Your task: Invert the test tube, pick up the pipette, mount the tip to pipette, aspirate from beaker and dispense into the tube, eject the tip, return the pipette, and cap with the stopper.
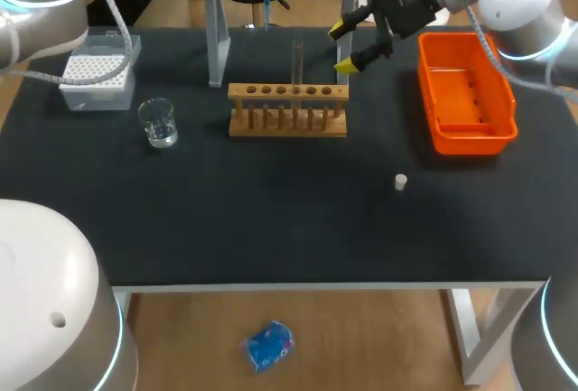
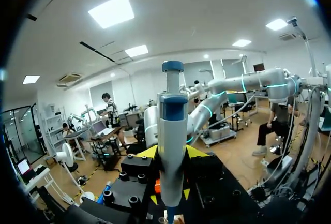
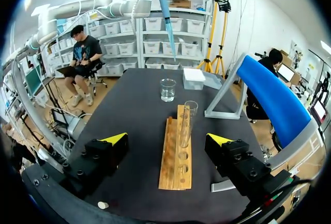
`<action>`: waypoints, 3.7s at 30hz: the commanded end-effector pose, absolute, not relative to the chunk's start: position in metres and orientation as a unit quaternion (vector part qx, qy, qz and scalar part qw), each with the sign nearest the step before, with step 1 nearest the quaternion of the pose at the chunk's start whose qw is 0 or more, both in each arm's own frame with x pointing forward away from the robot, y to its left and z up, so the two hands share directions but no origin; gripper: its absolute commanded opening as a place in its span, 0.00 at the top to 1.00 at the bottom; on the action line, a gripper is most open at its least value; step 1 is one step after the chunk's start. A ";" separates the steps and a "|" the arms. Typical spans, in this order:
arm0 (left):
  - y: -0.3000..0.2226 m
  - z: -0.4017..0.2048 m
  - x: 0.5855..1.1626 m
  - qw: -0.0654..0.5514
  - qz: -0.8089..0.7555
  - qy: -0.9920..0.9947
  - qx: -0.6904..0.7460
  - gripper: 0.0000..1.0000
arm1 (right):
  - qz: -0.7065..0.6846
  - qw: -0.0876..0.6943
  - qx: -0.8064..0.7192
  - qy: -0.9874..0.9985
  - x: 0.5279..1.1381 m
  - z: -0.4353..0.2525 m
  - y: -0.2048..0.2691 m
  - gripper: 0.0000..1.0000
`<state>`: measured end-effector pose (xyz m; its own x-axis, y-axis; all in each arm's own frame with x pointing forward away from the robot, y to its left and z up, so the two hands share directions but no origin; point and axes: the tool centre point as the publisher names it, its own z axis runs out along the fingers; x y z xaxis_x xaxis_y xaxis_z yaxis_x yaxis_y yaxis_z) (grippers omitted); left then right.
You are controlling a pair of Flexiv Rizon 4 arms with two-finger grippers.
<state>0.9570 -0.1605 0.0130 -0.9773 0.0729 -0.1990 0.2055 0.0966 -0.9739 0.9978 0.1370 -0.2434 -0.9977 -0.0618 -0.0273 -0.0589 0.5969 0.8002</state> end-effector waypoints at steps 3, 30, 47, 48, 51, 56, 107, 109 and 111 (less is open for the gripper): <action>-0.160 0.014 0.957 0.049 -0.664 0.740 0.095 1.00 | -0.447 0.003 0.035 -0.894 0.999 -0.243 0.136 0.00; -0.200 -0.006 0.981 0.011 -0.675 0.736 0.049 1.00 | -0.447 0.003 0.035 -0.894 0.999 -0.243 0.136 0.00; -0.209 -0.019 1.002 -0.005 -0.682 0.730 0.054 1.00 | -0.447 0.003 0.035 -0.894 0.999 -0.243 0.136 0.00; -0.210 -0.020 1.003 -0.005 -0.682 0.729 0.054 1.00 | -0.447 0.003 0.035 -0.894 0.999 -0.243 0.136 0.00; -0.210 -0.020 1.005 -0.006 -0.683 0.728 0.054 1.00 | -0.447 0.003 0.035 -0.894 0.999 -0.243 0.136 0.00; -0.211 -0.022 1.009 -0.007 -0.683 0.729 0.054 1.00 | -0.447 0.003 0.035 -0.894 0.999 -0.243 0.136 0.00; -0.219 -0.041 1.018 -0.025 -0.695 0.717 0.037 1.00 | -0.447 0.003 0.035 -0.894 0.999 -0.243 0.136 0.00; -0.219 -0.041 1.019 -0.022 -0.696 0.717 0.038 1.00 | -0.447 0.003 0.035 -0.894 0.999 -0.243 0.136 0.00; -0.219 -0.041 1.019 -0.021 -0.696 0.717 0.039 1.00 | -0.447 0.003 0.035 -0.894 0.999 -0.243 0.136 0.00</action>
